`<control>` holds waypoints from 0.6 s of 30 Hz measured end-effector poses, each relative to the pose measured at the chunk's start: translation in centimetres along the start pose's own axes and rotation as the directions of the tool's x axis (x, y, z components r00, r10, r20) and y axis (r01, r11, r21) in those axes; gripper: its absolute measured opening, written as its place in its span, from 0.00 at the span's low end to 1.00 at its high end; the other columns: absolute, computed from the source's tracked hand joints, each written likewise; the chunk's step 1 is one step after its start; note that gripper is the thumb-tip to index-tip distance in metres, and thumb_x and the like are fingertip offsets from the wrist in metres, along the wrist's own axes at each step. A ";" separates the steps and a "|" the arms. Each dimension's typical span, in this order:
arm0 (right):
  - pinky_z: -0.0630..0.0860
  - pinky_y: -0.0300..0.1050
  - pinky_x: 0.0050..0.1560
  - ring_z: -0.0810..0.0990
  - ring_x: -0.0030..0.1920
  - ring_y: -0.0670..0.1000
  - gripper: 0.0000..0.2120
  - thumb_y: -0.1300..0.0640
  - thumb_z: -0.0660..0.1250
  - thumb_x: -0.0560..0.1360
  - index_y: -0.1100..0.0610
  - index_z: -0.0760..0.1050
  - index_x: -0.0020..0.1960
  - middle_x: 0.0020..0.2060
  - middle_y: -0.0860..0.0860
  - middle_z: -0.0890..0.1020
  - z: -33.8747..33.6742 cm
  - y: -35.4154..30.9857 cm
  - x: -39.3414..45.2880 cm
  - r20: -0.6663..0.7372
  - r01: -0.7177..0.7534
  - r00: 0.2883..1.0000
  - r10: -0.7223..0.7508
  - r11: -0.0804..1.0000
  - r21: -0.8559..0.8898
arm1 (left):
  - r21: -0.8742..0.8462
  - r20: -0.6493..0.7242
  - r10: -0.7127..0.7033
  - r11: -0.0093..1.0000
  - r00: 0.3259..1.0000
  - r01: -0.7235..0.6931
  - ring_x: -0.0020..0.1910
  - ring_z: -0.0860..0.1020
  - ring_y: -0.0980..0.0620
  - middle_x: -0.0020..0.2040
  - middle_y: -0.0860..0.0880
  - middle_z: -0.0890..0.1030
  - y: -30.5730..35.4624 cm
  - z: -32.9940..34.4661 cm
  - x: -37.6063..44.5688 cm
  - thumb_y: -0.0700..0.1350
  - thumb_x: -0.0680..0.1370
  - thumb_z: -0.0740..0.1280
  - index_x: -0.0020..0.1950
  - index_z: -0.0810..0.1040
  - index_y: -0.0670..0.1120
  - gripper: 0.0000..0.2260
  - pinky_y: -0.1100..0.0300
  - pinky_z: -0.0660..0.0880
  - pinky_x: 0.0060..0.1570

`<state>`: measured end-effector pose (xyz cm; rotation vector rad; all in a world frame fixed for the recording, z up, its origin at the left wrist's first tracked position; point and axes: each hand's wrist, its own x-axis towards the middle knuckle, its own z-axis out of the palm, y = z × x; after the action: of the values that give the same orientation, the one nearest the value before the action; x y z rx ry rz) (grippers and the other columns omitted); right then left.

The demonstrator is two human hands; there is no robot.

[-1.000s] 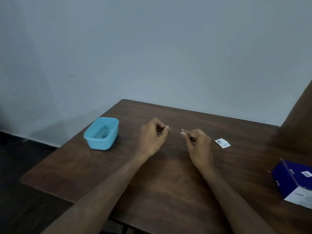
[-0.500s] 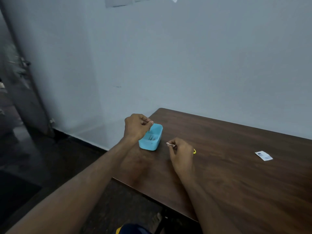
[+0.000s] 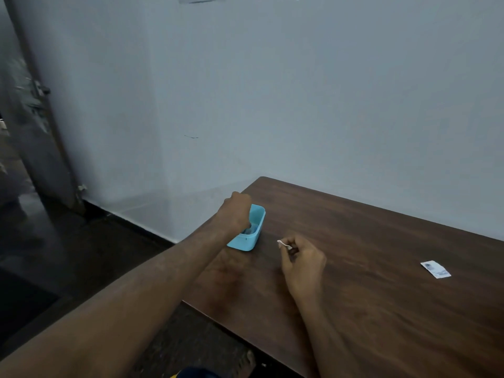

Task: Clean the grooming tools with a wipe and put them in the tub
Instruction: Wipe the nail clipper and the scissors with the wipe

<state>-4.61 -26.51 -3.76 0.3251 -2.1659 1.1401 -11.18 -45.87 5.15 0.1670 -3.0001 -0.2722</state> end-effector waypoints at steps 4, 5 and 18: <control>0.70 0.23 0.42 0.82 0.42 0.39 0.06 0.59 0.78 0.76 0.49 0.84 0.46 0.36 0.38 0.83 -0.1 0.0 0.0 -0.046 -0.129 0.990 0.130 0.991 0.040 | 0.031 0.012 0.004 1.000 1.000 -0.005 0.56 0.83 0.40 0.62 0.40 0.76 0.2 0.2 -0.1 0.42 0.76 0.79 0.62 0.77 0.41 0.19 0.56 0.74 0.43; 0.70 0.23 0.42 0.82 0.43 0.38 0.05 0.58 0.78 0.77 0.49 0.85 0.46 0.36 0.38 0.83 -0.4 -0.2 0.0 -0.062 -0.148 0.987 0.151 0.988 0.046 | 0.011 0.003 0.001 1.000 1.000 -0.002 0.56 0.83 0.40 0.62 0.40 0.76 0.2 0.0 -0.2 0.43 0.76 0.79 0.62 0.77 0.41 0.18 0.56 0.74 0.43; 0.80 0.39 0.42 0.83 0.34 0.41 0.08 0.66 0.73 0.80 0.54 0.83 0.46 0.37 0.48 0.86 -2.8 1.1 -0.4 -0.033 -0.445 0.779 0.626 0.590 0.673 | -0.549 -0.369 0.040 0.796 0.929 -0.252 0.43 0.80 0.63 0.51 0.53 0.86 5.9 5.2 -9.2 0.40 0.79 0.74 0.55 0.87 0.47 0.06 0.78 0.74 0.44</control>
<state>-3.57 -23.65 -3.60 -0.2477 -1.5890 2.1454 -3.35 -38.08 0.13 -0.0818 -2.4220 -1.0235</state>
